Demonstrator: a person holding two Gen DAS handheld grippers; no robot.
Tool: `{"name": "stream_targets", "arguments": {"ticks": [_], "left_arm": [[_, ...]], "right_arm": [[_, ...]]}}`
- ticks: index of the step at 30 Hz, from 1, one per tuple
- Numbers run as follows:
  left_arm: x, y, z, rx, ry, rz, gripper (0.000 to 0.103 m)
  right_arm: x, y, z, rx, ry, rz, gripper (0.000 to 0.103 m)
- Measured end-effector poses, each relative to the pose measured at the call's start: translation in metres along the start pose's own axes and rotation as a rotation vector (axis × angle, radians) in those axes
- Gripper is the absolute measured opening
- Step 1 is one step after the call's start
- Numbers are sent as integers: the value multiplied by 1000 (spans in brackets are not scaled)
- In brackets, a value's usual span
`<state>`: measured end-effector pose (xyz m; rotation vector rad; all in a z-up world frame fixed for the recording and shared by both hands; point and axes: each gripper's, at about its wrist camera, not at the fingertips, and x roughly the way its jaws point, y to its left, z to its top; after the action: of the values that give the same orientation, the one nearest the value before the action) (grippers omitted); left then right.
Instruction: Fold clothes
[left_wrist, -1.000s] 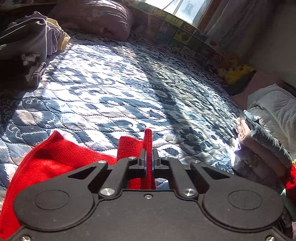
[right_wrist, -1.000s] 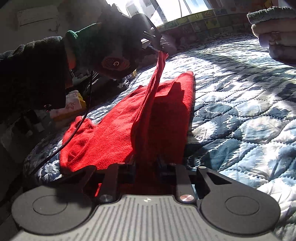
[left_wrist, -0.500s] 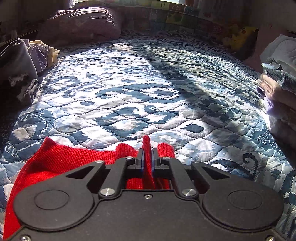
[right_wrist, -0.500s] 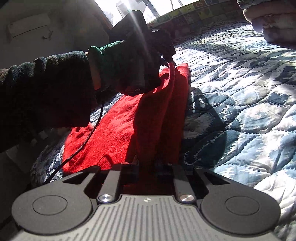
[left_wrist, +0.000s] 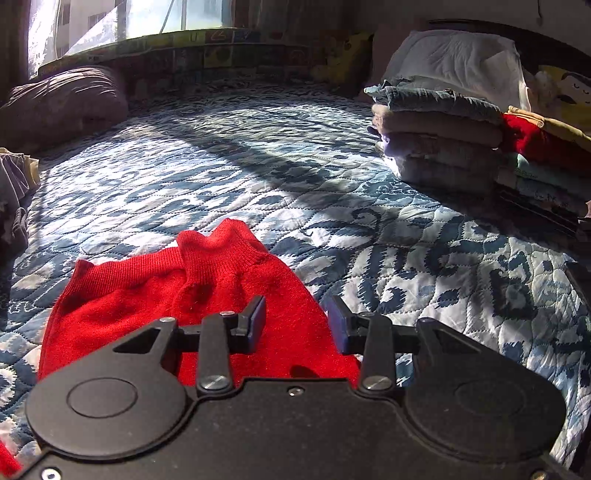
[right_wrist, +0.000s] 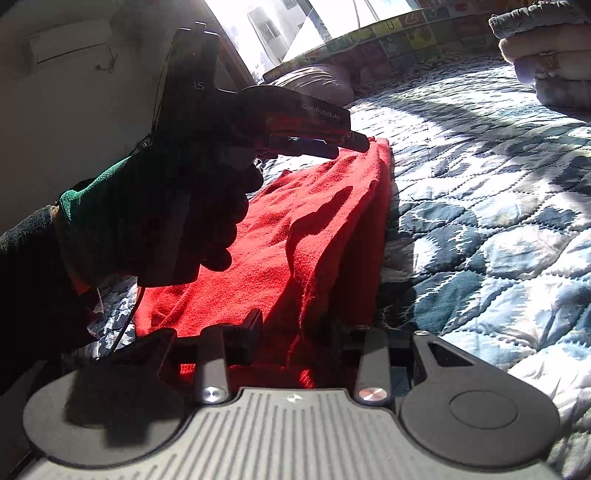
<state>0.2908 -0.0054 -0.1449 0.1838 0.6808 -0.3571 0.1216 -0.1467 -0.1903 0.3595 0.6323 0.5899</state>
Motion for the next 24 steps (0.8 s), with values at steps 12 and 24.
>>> {"name": "stream_targets", "arguments": {"ticks": [12, 24], "left_arm": [[-94, -7, -62, -161, -187, -59, 34], [-96, -32, -106, -88, -163, -86, 33]], "right_arm": [[-53, -3, 0, -16, -109, -131, 19], [-21, 5, 10, -78, -231, -152, 16]]}}
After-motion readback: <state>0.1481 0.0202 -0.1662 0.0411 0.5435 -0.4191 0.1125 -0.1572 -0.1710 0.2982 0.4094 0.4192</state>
